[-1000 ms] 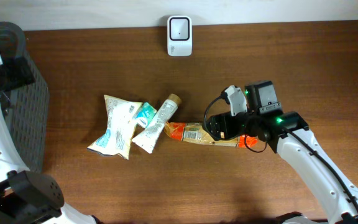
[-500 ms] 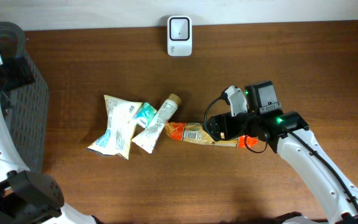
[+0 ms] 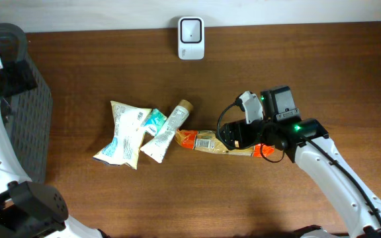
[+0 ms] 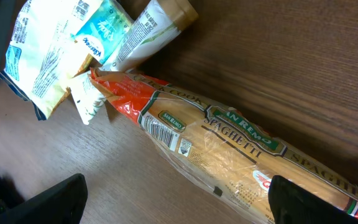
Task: Scan the item barcode
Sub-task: 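Lower the right gripper onto the pasta package middle and grasp it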
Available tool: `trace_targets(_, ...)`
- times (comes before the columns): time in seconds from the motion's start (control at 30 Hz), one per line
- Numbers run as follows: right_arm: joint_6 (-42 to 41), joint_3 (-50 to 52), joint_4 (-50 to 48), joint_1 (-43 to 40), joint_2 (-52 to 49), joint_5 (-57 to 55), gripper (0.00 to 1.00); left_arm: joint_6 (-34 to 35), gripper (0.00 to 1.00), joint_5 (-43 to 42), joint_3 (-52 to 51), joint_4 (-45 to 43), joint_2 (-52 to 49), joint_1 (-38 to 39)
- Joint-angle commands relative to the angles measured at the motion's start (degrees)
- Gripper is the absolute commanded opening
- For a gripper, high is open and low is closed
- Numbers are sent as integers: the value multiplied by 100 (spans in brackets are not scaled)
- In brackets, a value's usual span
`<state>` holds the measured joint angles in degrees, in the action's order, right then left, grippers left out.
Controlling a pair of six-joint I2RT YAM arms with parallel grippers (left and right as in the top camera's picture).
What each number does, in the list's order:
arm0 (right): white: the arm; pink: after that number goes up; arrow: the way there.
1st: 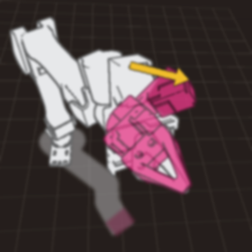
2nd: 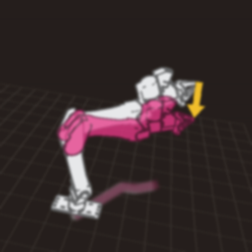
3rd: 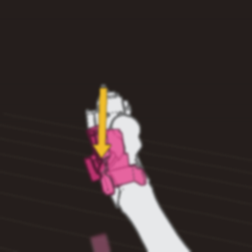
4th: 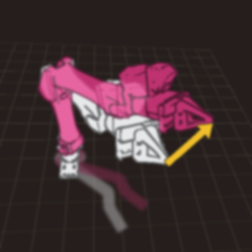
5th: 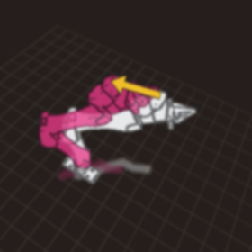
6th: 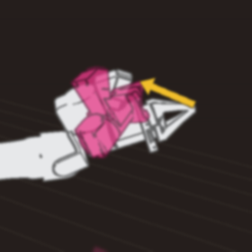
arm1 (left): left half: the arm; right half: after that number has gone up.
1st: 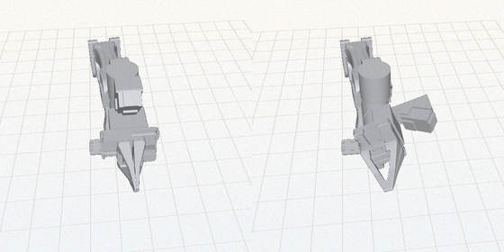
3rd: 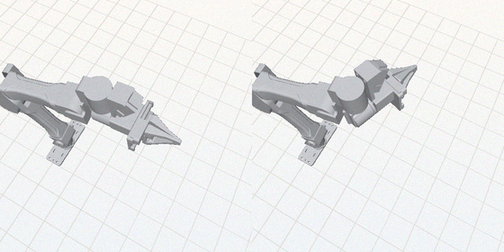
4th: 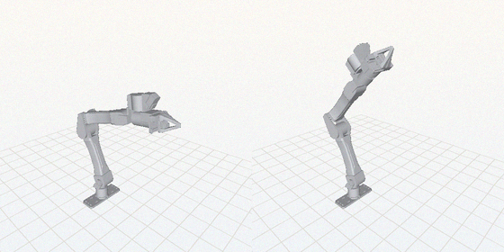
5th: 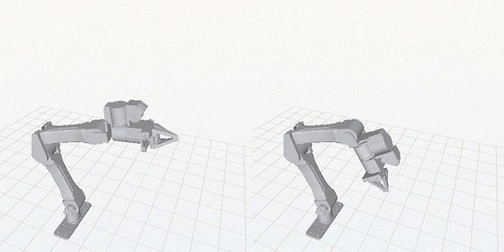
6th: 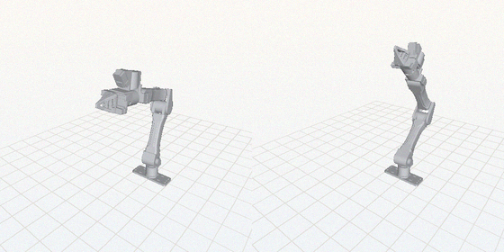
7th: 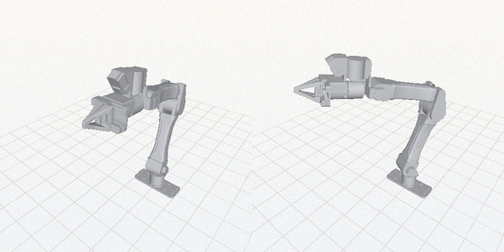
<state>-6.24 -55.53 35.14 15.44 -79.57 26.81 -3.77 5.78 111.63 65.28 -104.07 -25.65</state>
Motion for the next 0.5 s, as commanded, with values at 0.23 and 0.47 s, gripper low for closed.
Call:
trace_targets(0.23,4,-129,-11,31,-26,-96,93,52,99,-44,-22,-9,-17,-42)
trace_targets(0.47,153,-1499,1196,31,-33,-966,92,52,99,-44,-22,-9,-17,-42)
